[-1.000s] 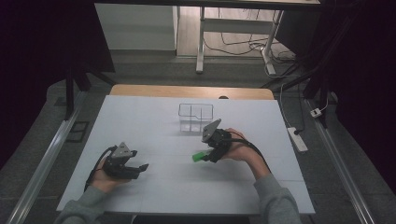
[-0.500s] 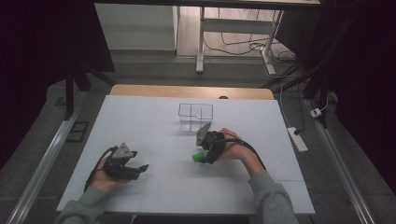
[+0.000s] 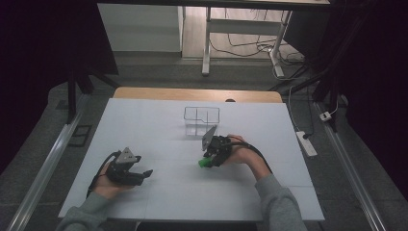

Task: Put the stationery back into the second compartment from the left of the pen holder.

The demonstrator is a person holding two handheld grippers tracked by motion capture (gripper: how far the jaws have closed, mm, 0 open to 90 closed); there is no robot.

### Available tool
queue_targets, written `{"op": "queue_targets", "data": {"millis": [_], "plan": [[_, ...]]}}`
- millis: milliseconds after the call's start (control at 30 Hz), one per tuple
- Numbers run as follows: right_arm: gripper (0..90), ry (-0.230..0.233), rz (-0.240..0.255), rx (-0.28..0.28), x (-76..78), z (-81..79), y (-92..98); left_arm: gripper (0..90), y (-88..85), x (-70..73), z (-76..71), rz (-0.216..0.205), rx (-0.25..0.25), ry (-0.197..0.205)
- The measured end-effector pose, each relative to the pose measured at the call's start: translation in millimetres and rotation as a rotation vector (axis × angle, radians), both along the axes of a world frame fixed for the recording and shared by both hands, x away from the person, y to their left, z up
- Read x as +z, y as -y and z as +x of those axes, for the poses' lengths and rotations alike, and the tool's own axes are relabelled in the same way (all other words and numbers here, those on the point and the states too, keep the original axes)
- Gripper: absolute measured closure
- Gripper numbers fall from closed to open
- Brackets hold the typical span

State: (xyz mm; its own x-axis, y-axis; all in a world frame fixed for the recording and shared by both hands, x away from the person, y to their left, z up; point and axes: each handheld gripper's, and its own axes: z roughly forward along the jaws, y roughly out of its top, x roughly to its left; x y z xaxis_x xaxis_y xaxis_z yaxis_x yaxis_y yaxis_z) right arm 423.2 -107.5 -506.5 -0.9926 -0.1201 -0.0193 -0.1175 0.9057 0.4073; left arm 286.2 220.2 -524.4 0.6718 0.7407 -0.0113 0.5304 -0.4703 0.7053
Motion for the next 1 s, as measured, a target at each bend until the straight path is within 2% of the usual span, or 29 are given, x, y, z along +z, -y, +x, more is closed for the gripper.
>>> {"op": "queue_targets", "data": {"millis": [100, 200, 367, 467, 533, 667, 700, 900, 1000], "plan": [[60.9, -0.014, 0.001, -0.005, 0.0, -1.3, 0.9, 26.7, 0.2, -0.2, -0.1, 0.002, 0.0, -0.001], [66.2, -0.015, 0.017, 0.017, -0.6, -1.8, 1.7, 26.7, 0.2, -0.3, -0.2, 0.003, 0.0, -0.001], [66.5, 0.004, 0.009, 0.027, 0.7, -4.2, 0.9, 26.7, -0.2, -0.7, -0.6, 0.003, 0.001, -0.001], [66.5, 0.022, 0.016, 0.007, 3.5, -4.9, 2.0, 26.8, -0.8, -0.5, -0.6, 0.0, 0.004, 0.001], [66.6, 0.017, 0.059, -0.014, 8.3, -4.6, 4.0, 26.8, -1.4, -0.3, -0.6, -0.002, 0.005, 0.002], [66.6, 0.041, 0.126, -0.044, 23.5, -5.2, 8.4, 26.8, -1.8, 0.0, -0.6, -0.002, 0.007, 0.004], [66.6, 0.041, 0.156, -0.053, 26.2, -5.7, 9.4, 26.8, -1.7, 0.0, -0.7, -0.002, 0.007, 0.004], [66.5, 0.067, 0.246, -0.105, 41.4, -6.7, 18.1, 26.8, -1.9, 0.3, -1.0, -0.004, 0.011, 0.007], [66.5, 0.063, 0.283, -0.131, 45.2, -6.0, 21.8, 26.8, -2.0, 0.3, -1.0, -0.003, 0.011, 0.007]]}}
